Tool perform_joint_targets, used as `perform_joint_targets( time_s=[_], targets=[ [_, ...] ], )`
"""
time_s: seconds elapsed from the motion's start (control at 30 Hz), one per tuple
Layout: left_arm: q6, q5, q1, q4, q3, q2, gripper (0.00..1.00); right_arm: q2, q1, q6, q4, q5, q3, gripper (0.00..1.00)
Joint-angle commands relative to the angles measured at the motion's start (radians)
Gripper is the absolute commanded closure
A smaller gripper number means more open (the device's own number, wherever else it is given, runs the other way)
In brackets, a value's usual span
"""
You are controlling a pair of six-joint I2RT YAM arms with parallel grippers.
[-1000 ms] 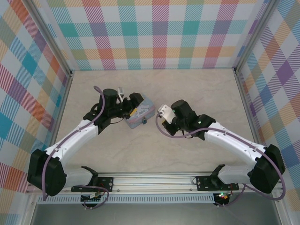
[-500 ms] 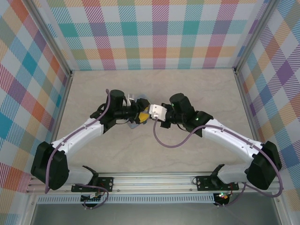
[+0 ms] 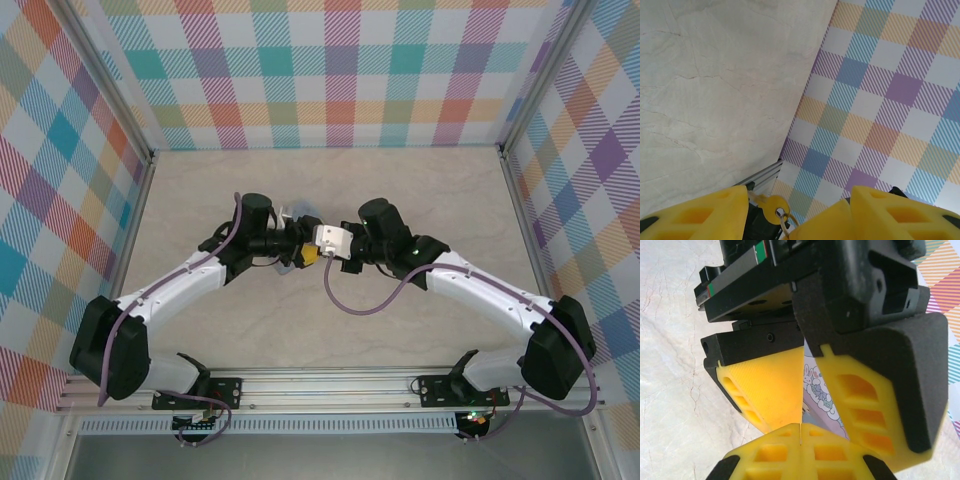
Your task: Unlock the padlock with the key
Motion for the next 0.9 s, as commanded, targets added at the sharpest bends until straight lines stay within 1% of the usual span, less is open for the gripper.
perform_joint_targets(
  time_s=[0.0, 0.13, 0.23, 0.4, 0.63, 0.73, 0.87],
  targets=[
    [-0.037, 0.044, -0.023, 0.03, -0.002, 0.021, 0.43, 0.009, 0.001, -0.012, 0.054, -0.064, 0.034, 1.0],
    [-0.047, 0.044, -0.023, 0.03, -0.007, 0.03, 0.38, 0.006, 0.001, -0.012, 0.071, -0.065, 0.026, 1.0],
    [-0.07, 0.036, -0.023, 0.043, -0.018, 0.039, 0.38, 0.002, 0.001, -0.014, 0.082, -0.062, 0.018, 1.0],
    [-0.167, 0.036, -0.023, 0.137, -0.062, 0.055, 0.42, -0.002, 0.0, -0.014, 0.12, -0.058, -0.006, 1.0],
    [-0.187, 0.045, -0.023, 0.122, -0.067, 0.059, 0.41, 0.006, -0.002, -0.008, 0.148, -0.071, -0.011, 1.0],
    [-0.197, 0.05, -0.023, 0.137, -0.071, 0.062, 0.45, 0.009, -0.003, 0.0, 0.141, -0.09, -0.012, 1.0],
    [-0.199, 0.046, -0.023, 0.138, -0.074, 0.066, 0.53, 0.004, -0.002, 0.006, 0.139, -0.078, -0.025, 1.0]
  ],
)
